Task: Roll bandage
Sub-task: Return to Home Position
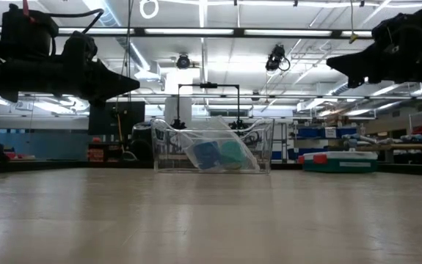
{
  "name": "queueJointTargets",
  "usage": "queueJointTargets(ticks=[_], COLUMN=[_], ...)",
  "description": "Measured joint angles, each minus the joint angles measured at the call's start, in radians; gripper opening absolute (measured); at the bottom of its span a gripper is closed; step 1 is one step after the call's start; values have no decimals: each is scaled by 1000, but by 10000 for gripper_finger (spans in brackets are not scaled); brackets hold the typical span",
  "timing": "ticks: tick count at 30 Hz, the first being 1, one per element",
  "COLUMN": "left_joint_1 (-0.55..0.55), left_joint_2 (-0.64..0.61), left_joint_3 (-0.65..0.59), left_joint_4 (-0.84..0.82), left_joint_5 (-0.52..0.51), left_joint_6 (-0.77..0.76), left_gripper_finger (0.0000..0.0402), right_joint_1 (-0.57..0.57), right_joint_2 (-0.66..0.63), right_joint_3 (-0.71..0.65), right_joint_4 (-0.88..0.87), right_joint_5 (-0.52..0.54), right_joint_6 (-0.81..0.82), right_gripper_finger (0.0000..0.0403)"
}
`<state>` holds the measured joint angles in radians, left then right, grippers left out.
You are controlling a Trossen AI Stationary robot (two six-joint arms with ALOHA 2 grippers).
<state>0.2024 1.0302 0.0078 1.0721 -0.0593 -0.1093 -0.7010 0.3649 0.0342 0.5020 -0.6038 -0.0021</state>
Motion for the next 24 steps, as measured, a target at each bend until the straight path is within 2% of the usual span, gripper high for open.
queueJointTargets(ticks=[10, 18, 24], left_joint_1=[0, 0, 0], left_joint_2=[-44, -207, -308], left_joint_3=[0, 0, 0], left_joint_4=[-41, -384, -604], left_joint_5=[0, 0, 0], left_joint_6=[0, 0, 0], left_gripper_finger=[12, 12, 12], right_joint_1=[0, 0, 0], right_joint_2=[-154, -355, -361], right_joint_3=[-24, -25, -26], right_joint_4=[-111, -110, -98], right_joint_5=[1, 0, -1], right_joint_6=[2, 1, 0], right_gripper_finger=[8, 8, 8])
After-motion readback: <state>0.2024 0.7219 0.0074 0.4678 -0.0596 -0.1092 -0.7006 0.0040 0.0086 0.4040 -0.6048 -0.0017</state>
